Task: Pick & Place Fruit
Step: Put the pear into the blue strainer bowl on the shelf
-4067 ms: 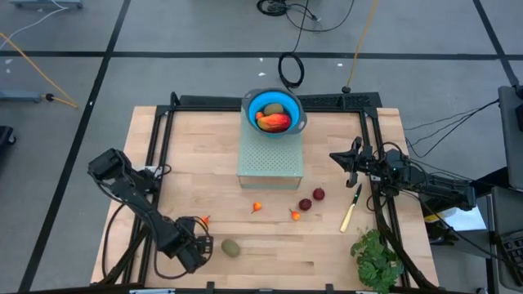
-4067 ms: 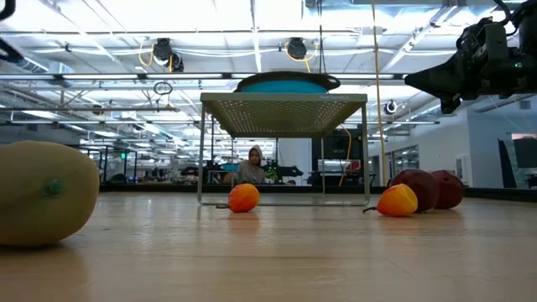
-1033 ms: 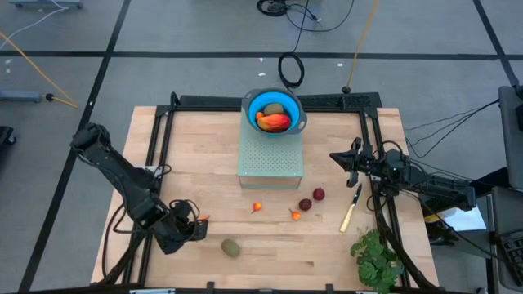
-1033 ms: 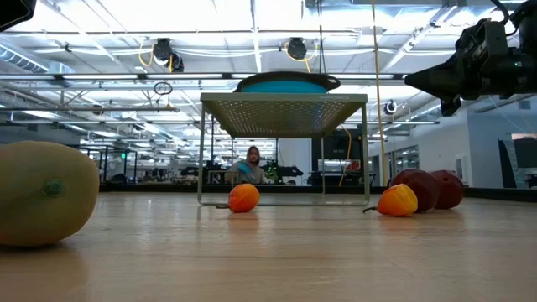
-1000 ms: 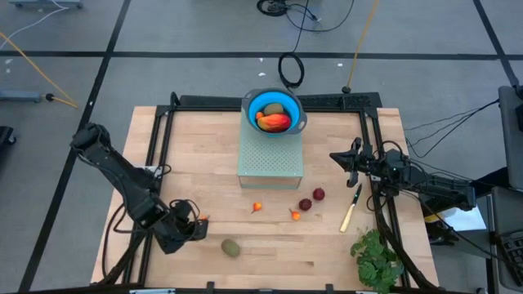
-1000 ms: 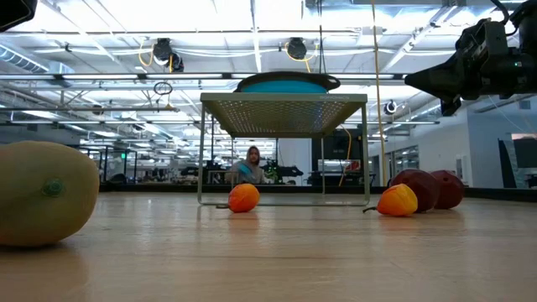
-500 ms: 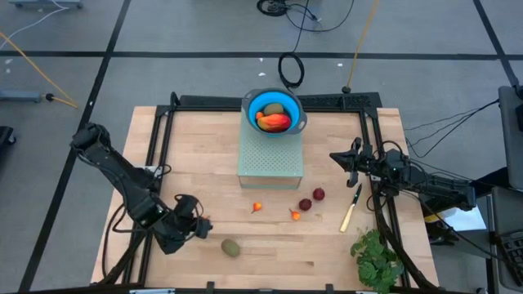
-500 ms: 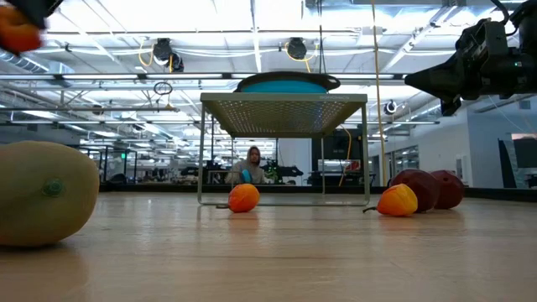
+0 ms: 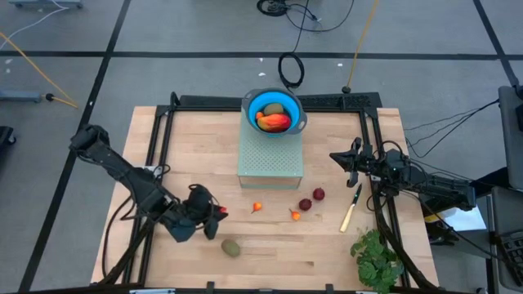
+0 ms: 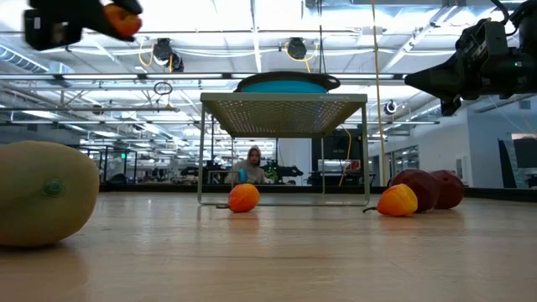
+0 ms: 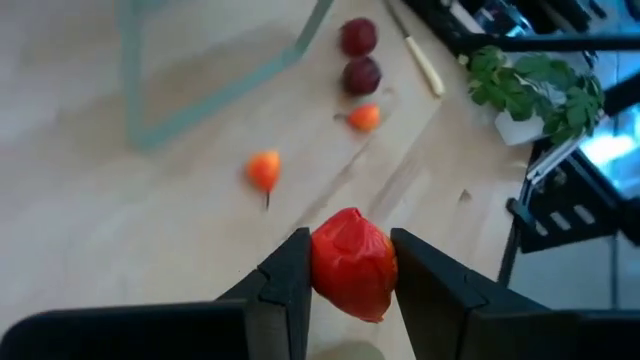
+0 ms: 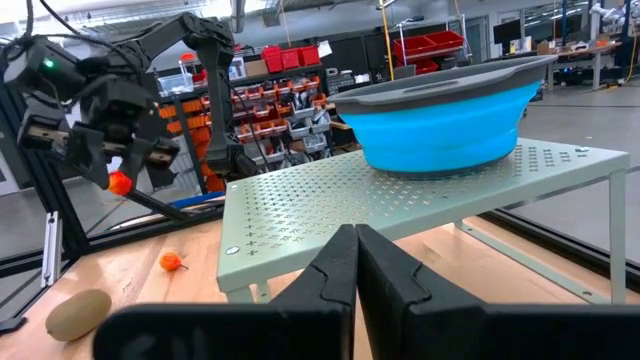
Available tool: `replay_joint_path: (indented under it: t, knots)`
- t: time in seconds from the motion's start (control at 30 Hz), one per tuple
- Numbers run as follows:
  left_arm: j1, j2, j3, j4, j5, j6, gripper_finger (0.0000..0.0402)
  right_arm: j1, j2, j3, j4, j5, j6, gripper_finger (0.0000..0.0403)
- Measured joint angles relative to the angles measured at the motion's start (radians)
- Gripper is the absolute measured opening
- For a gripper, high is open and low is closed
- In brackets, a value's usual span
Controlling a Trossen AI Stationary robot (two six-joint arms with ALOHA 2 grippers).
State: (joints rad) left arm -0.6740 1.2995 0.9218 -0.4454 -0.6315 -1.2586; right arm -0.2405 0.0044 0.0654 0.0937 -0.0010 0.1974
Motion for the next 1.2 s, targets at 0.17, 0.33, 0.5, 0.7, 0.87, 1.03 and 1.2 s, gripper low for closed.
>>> replay_joint_path:
  t: [0.17, 0.33, 0.5, 0.7, 0.87, 1.03, 1.2]
  knots:
    - [0.039, 0.0, 0.0, 0.059, 0.0, 0.259, 0.0117, 0.0, 0.0, 0.0, 0.0, 0.0, 0.0, 0.0]
    - [0.064, 0.0, 0.0, 0.062, 0.0, 0.501, 0.0117, 0.0, 0.0, 0.0, 0.0, 0.0, 0.0, 0.0]
    - [0.083, 0.0, 0.0, 0.061, 0.001, 0.787, 0.0117, 0.0, 0.0, 0.0, 0.0, 0.0, 0.0, 0.0]
    - [0.118, 0.0, 0.0, 0.06, 0.001, 1.002, 0.0117, 0.0, 0.0, 0.0, 0.0, 0.0, 0.0, 0.0]
    - [0.15, 0.0, 0.0, 0.06, 0.0, 1.168, 0.0117, 0.0, 0.0, 0.0, 0.0, 0.0, 0.0, 0.0]
    - [0.175, 0.0, 0.0, 0.068, 0.0, 1.306, 0.0118, 0.0, 0.0, 0.0, 0.0, 0.0, 0.0, 0.0]
    - [0.196, 0.0, 0.0, 0.1, 0.001, 1.336, 0.0118, 0.0, 0.0, 0.0, 0.0, 0.0, 0.0, 0.0]
